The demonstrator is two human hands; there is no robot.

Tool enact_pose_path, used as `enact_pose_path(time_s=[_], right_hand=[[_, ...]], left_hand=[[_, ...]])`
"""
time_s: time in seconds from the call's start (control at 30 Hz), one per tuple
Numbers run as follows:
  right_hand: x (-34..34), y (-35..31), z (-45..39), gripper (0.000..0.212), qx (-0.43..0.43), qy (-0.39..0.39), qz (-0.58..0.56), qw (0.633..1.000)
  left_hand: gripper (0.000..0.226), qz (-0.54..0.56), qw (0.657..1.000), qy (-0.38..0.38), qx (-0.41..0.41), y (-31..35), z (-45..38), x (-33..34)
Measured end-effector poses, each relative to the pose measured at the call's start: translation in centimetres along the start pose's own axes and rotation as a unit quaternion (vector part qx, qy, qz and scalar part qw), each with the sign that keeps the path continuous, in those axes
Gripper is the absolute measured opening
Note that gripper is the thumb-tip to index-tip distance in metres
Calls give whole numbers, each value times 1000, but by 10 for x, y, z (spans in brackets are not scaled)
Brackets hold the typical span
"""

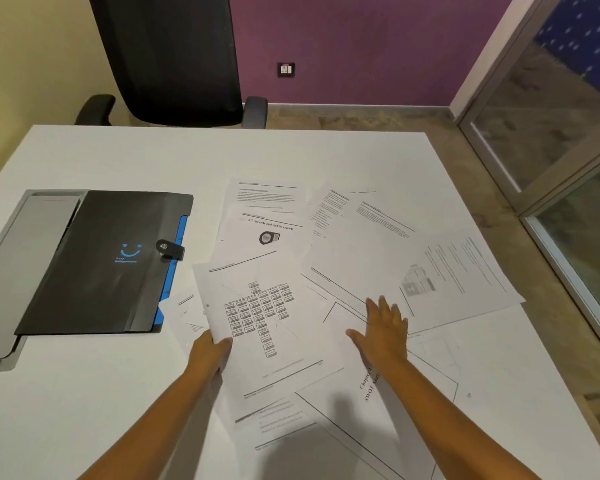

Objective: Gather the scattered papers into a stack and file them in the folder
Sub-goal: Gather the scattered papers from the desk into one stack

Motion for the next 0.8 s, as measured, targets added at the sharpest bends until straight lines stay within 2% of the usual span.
enact_pose_path(time_s=[0.13,0.27,0.53,0.63,0.8], right_hand=[[-5,-4,-5,63,-11,42,13,999],[-12,-7,-1,68,12,86,19,996],[-7,38,5,77,95,58,3,994],[-4,55,4,83,97,36,-20,994],[-8,68,0,67,86,51,-74,992]], left_hand=[[35,6,1000,3,-1,4,0,0],[35,19,1000,7,-4,5,-1,0],[40,-12,1000,6,-4,5,-2,-2],[40,-17,1000,10,-3,5,-1,-2],[38,-20,1000,13,-5,5,1,-2]])
Point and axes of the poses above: each hand's wrist, its own z-axis away from the middle knuckle, its own x-axis out of the palm, y = z × x, the point moved 7 cm from there along -z, towards the middle knuckle, and after that the axes turned 1 degree about y, right-handed, at the moved point
